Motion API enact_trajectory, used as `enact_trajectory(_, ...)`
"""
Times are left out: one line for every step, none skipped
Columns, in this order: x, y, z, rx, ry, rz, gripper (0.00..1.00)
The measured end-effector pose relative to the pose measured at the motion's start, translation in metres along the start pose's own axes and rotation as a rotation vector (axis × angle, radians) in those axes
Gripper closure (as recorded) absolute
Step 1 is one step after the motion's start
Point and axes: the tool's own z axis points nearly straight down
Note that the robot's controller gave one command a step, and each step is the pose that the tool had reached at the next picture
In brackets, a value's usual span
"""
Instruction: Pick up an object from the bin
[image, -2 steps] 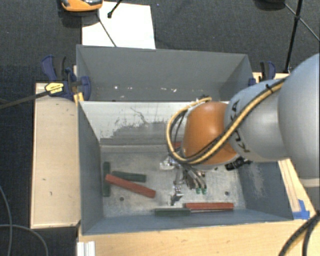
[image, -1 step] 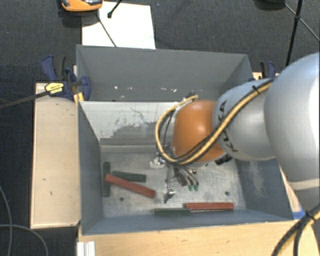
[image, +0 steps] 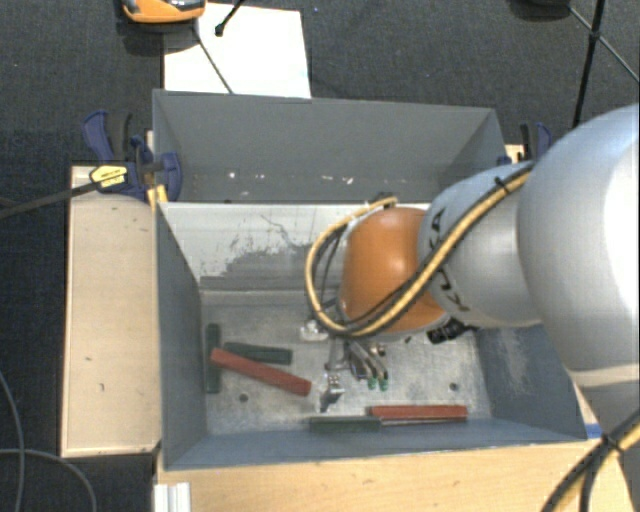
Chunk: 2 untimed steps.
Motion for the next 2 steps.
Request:
enact_trajectory(0.001,0.025,-0.001,0.0,-0.002,-0.052,0.0)
enact_trajectory(-0.004,0.038,0.012,-0.002,-0.014,0.115,1.0)
